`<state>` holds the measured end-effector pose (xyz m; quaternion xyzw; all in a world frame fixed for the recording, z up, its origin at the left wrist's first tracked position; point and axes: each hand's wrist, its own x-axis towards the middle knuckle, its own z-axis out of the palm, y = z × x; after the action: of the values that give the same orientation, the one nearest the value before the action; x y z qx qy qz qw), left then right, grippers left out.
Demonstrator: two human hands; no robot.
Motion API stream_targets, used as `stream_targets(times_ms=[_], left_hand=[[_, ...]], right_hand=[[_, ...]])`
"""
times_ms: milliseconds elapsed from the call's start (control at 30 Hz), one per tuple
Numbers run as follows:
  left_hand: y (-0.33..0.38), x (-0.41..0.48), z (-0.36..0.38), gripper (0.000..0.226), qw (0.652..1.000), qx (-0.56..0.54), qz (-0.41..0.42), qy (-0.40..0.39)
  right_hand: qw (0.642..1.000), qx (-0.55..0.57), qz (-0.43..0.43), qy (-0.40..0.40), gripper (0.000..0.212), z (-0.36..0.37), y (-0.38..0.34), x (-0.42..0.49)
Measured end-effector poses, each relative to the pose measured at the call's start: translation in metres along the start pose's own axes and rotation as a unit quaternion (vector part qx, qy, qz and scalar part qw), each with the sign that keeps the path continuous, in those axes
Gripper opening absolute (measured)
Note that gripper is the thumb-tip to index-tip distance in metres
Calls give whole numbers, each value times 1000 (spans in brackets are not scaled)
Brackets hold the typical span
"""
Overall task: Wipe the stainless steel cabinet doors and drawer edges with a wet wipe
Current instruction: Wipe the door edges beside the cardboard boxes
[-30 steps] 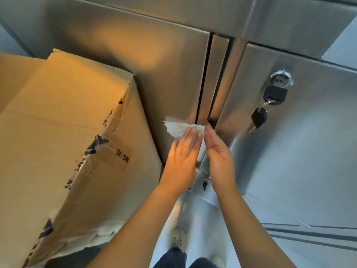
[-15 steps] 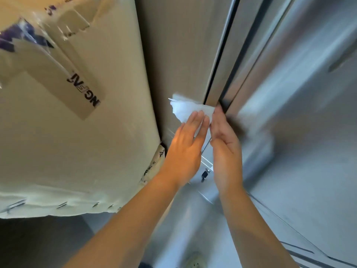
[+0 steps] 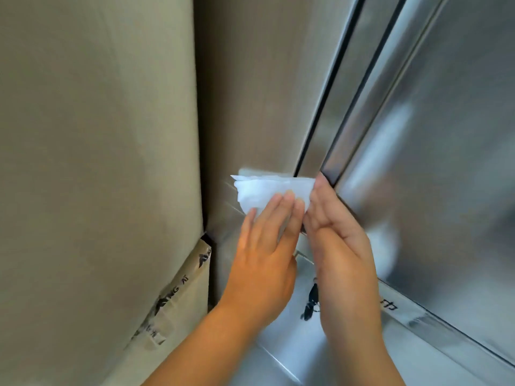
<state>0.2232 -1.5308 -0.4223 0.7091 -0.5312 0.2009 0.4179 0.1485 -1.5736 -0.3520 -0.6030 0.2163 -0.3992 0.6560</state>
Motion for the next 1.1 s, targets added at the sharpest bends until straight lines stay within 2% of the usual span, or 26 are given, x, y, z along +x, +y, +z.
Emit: stream_targets(times_ms=[100, 167, 200, 233, 300, 367, 433, 500, 567, 667, 800, 900, 1000, 1100], left_hand=[[-13, -15, 21, 63, 999, -15, 19, 44], [-19, -22, 34, 65, 996, -25, 25, 78], [-20, -23, 39, 67, 994, -35, 22, 97], [-20, -25, 41, 68, 992, -49, 22, 112], [-21, -28, 43, 59, 988, -65, 39, 135], [-29, -29, 37, 49, 987, -68, 56, 133], [-37, -28, 28, 50, 989, -92, 59, 96], [-43, -30, 22, 51, 989, -117, 58, 66], [-44, -30, 22, 47, 982, -164, 46, 78], [-47, -27, 29, 38, 967, -213, 17, 135], [-58, -28, 43, 32, 967, -196, -11, 164], [-61, -31, 50, 19, 971, -171, -33, 163], [-60, -39, 50, 13, 974, -137, -34, 179], [-56, -62, 51, 16, 962, -174, -54, 202]], right_hand=[[999, -37, -11, -10, 54, -3, 16, -2], [993, -110, -47, -25, 43, -7, 25, -1], [985, -152, -64, -42, 46, -8, 26, -1], [975, -200, -83, -54, 50, -7, 29, -2], [931, -324, -155, -69, 38, -9, 34, -3], [893, -390, -218, -50, 25, -11, 36, -2], [897, -390, -206, -37, 37, -9, 34, -1], [891, -406, -205, 15, 50, -4, 36, -7], [861, -435, -254, 67, 53, -2, 45, -13], [831, -437, -332, 96, 47, -3, 58, -19], [725, -554, -400, 90, 35, -8, 62, -14], [648, -643, -404, 57, 37, -10, 58, -12], [551, -722, -418, 16, 41, -15, 52, -11], [469, -770, -432, -29, 33, -22, 51, -11]])
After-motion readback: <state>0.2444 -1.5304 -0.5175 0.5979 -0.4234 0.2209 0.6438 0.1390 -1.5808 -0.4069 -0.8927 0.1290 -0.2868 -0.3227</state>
